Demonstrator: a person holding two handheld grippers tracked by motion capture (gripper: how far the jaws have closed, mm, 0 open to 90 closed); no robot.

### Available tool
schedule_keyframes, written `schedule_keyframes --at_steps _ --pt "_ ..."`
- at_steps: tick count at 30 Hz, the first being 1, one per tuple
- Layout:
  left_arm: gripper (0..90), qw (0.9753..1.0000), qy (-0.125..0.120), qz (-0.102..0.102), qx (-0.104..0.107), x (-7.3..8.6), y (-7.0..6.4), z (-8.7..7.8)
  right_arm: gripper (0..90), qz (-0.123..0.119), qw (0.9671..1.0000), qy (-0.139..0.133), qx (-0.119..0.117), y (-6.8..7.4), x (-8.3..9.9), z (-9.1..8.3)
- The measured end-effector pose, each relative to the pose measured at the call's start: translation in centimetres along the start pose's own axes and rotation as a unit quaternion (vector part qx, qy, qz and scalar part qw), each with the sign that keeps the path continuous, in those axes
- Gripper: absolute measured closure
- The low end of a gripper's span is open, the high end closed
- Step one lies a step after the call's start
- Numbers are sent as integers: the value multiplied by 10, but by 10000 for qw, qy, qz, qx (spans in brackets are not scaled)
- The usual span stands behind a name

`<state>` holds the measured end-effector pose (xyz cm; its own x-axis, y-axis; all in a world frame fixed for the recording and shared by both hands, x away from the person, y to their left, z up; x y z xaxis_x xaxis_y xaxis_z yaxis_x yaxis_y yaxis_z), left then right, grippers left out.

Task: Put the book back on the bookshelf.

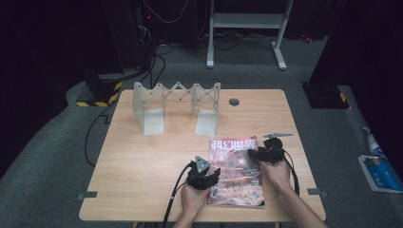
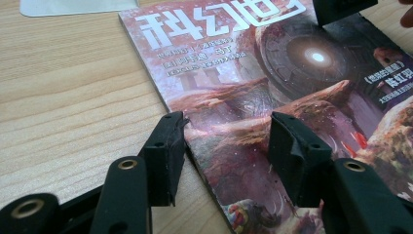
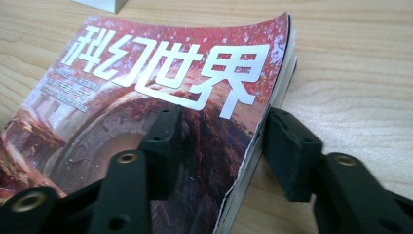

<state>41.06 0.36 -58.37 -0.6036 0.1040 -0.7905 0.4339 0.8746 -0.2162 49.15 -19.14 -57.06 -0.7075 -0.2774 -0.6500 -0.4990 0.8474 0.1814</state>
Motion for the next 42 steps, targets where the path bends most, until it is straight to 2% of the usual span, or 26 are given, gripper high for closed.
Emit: schedule_keyframes --at_steps 7,15,18,20,23,27,30,34,36,37,39,40,42 --pt "478 10000 9 1 -2 0 0 0 565 -169 9997 -196 -45 5 -4 -6" --pt "480 10000 1 6 -13 1 0 0 594 -344 9983 -353 -302 15 -5 -15" --pt "480 10000 0 8 -13 1 0 0 584 -352 9984 -315 -324 15 -4 -16" --pt "480 10000 -2 11 -15 1 0 0 556 -261 9987 -268 -339 14 -3 -13" --pt "481 10000 -4 19 -17 1 0 0 549 -240 9991 -212 -262 10 0 -8" --pt "482 10000 -19 28 -33 0 0 0 590 -323 9980 -273 -461 15 0 -15" --pt "482 10000 -21 35 -38 0 0 0 590 -434 9977 -212 -485 19 1 -17" --pt "482 10000 -20 51 -44 1 0 0 568 -321 9979 -213 -528 20 1 -11" --pt "482 10000 -23 34 -40 1 0 0 603 -290 9976 -190 -599 23 1 -8" --pt "482 10000 -25 36 -44 1 0 0 618 -351 9971 -118 -670 26 2 -7" --pt "482 10000 -26 35 -42 1 0 0 620 -599 9965 -53 -585 31 5 -6" --pt "483 10000 -27 31 -41 1 0 0 619 -639 9963 -53 -576 33 4 -7" --pt "483 10000 -26 29 -40 1 0 0 616 -552 9965 -66 -626 33 4 -7"
Point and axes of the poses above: each handheld gripper's, and its own axes: z roughly forward along the jaws, x roughly out of its underside, y roughly to its left, the point moved 9 cm from there along z, roughly forward along the jaws, and after that the axes turned 6 degrees about -z, right-handed, at the moved point
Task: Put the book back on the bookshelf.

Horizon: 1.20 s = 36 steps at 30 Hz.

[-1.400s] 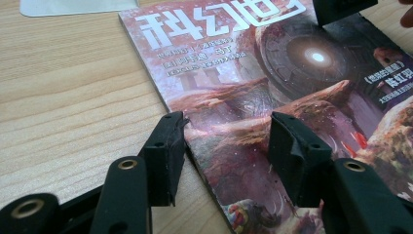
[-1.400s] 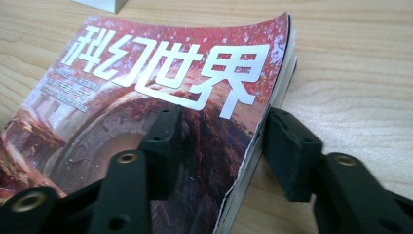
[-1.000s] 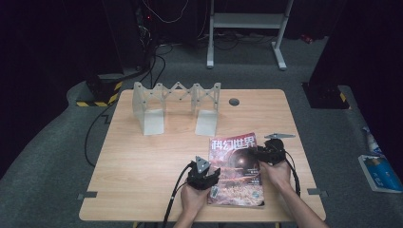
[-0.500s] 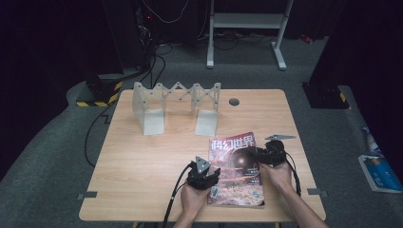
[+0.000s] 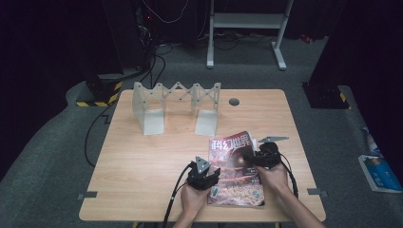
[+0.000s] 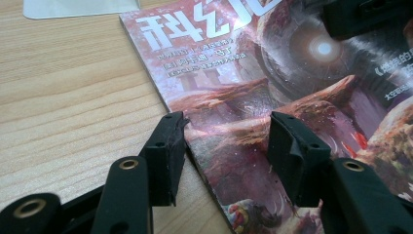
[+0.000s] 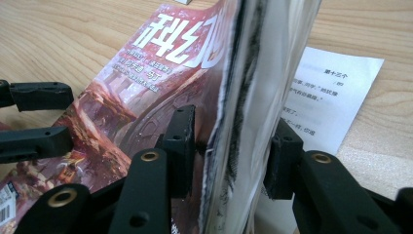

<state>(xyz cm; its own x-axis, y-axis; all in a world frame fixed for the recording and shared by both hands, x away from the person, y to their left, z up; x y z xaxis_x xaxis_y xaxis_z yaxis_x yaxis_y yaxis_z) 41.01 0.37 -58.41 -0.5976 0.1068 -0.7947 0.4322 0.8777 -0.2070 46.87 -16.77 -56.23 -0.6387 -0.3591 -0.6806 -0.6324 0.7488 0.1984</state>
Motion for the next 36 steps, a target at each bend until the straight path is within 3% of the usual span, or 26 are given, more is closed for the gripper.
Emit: schedule_keyframes --at_steps 10,17,25,28,31,36 --pt "481 10000 3 -36 14 0 0 0 764 -3 10000 22 -89 -1 0 0" --pt "419 10000 41 39 66 -1 -2 2 825 -280 9996 -31 39 4 -2 -2" --pt "384 9998 94 44 145 -1 -3 2 852 -507 9986 -97 108 11 -1 -7" --pt "353 9995 172 183 166 -2 -4 3 854 -612 9980 -164 90 14 -2 -10" --pt "322 9995 206 34 236 -4 -5 6 855 -598 9979 -230 82 16 -3 -13" --pt "309 9994 197 -25 272 -9 -2 11 857 -634 9973 -369 56 20 -4 -20"
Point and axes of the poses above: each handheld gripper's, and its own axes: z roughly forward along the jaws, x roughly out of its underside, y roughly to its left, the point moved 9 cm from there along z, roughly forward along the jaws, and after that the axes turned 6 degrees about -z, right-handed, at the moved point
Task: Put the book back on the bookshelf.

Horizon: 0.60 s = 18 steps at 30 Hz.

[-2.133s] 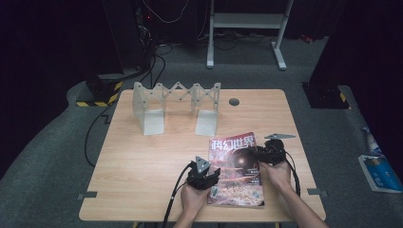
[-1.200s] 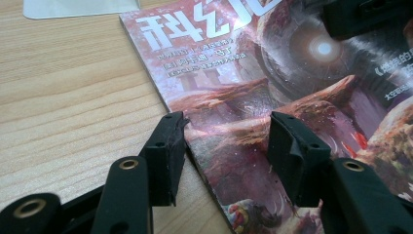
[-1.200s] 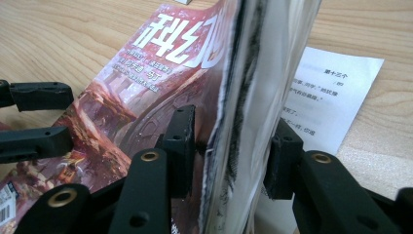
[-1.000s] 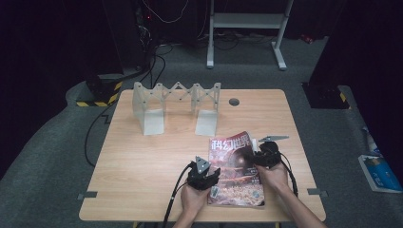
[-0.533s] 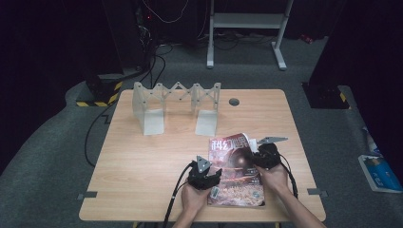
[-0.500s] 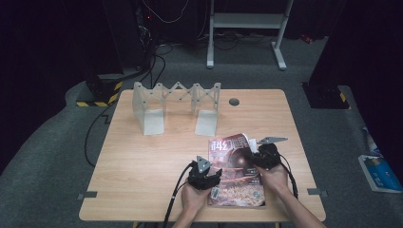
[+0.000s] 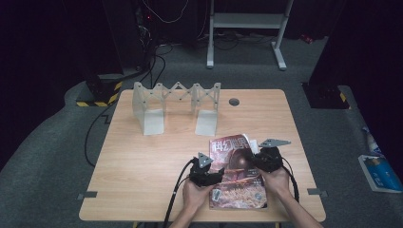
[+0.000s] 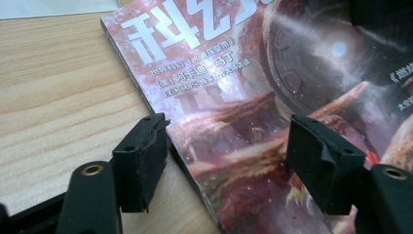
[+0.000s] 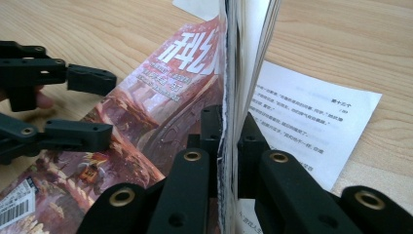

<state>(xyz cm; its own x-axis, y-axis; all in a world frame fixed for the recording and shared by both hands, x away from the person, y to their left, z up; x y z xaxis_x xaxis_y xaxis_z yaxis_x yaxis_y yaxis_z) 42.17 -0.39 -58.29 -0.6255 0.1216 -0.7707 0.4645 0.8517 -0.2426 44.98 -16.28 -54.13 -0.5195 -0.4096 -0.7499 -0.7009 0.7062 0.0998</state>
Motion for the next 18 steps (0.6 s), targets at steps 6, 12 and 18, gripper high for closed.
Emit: schedule_keyframes --at_steps 6,12,18 --pt "297 9999 -16 -95 78 -2 4 0 858 -75 9998 -150 -56 3 -1 -5" --pt "281 9996 -51 -218 165 -4 7 1 858 -154 9995 -258 -74 6 -4 -11" --pt "253 9993 3 -211 306 -7 6 5 857 -164 9992 -339 -100 9 -5 -14"
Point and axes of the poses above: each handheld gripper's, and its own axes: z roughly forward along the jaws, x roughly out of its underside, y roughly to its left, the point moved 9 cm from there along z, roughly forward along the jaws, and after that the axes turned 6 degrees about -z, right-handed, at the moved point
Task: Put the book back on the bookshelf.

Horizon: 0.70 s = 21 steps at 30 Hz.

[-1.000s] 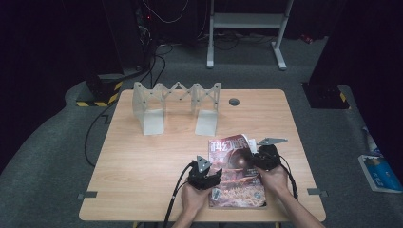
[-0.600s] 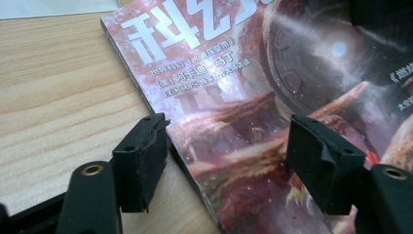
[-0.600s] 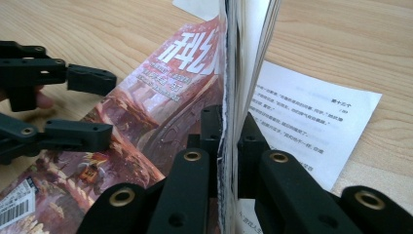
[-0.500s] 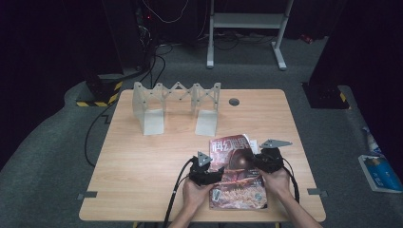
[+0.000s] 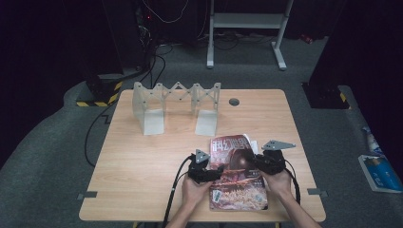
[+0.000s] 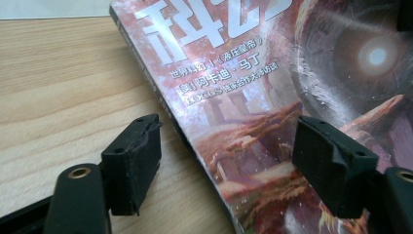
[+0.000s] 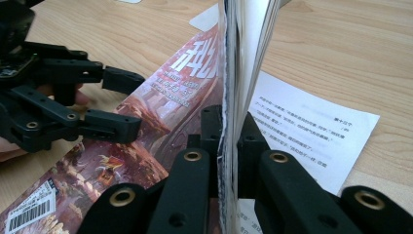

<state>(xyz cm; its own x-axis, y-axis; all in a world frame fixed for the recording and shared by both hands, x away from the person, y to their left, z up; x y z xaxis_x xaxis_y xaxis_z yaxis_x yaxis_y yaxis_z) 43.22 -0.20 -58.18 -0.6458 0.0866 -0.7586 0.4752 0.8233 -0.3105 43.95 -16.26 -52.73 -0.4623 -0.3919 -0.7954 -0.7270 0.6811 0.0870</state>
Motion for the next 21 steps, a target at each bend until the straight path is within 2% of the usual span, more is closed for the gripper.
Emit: schedule_keyframes --at_steps 4,10,21 --pt "237 9999 4 -70 147 -2 -1 3 857 4 10000 -53 -38 1 -1 -3" --pt "215 9996 -24 -118 256 -3 -1 4 858 -35 9999 -130 -90 4 -3 -7" --pt "163 9984 -7 -212 518 -4 -1 3 857 -263 9994 -193 -132 14 -11 -14"
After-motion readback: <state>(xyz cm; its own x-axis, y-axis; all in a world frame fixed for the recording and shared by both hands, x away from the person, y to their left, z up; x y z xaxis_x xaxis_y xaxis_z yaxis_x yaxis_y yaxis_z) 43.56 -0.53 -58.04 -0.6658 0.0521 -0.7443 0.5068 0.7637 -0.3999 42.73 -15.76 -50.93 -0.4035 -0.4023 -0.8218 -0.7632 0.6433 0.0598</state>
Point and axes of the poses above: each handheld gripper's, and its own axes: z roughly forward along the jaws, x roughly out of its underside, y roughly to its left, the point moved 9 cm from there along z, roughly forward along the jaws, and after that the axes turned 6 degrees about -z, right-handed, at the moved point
